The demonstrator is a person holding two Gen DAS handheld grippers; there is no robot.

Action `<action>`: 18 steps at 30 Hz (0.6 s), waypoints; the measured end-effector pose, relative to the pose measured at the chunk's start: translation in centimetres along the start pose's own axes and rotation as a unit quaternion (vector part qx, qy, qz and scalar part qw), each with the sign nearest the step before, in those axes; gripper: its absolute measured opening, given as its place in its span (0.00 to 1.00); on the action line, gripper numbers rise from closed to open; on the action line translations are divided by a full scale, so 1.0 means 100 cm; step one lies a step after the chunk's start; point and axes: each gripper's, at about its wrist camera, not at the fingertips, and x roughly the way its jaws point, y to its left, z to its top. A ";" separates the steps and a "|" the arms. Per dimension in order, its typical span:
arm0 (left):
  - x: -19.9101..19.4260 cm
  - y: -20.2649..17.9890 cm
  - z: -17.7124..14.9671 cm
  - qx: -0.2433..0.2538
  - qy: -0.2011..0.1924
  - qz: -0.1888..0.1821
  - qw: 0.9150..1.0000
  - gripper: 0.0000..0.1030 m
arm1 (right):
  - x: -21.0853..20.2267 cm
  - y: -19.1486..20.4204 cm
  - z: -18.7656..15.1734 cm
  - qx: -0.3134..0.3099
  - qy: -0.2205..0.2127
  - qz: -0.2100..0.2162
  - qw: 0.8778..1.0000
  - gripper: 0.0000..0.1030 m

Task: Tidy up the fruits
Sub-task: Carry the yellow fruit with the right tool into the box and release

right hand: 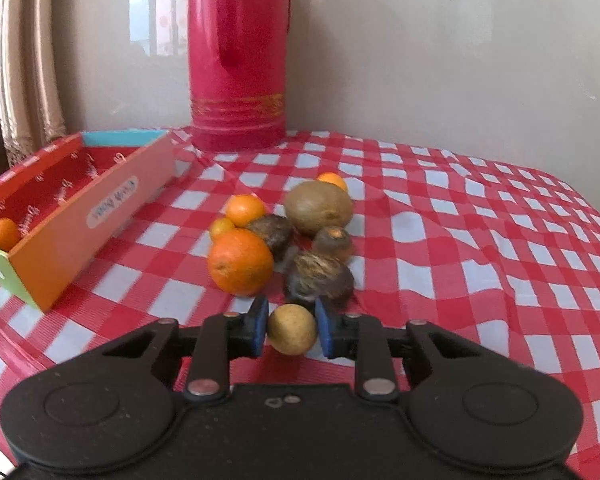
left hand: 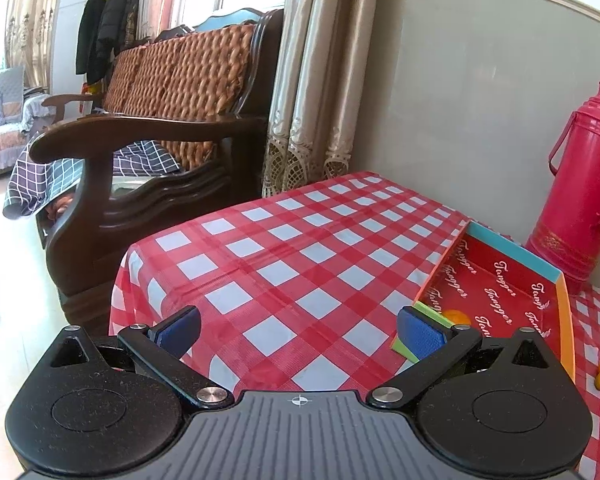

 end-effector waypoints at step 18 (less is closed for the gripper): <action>0.005 0.023 -0.001 -0.004 -0.002 0.027 1.000 1.00 | -0.021 0.088 0.045 -0.039 -0.119 0.167 0.978 0.17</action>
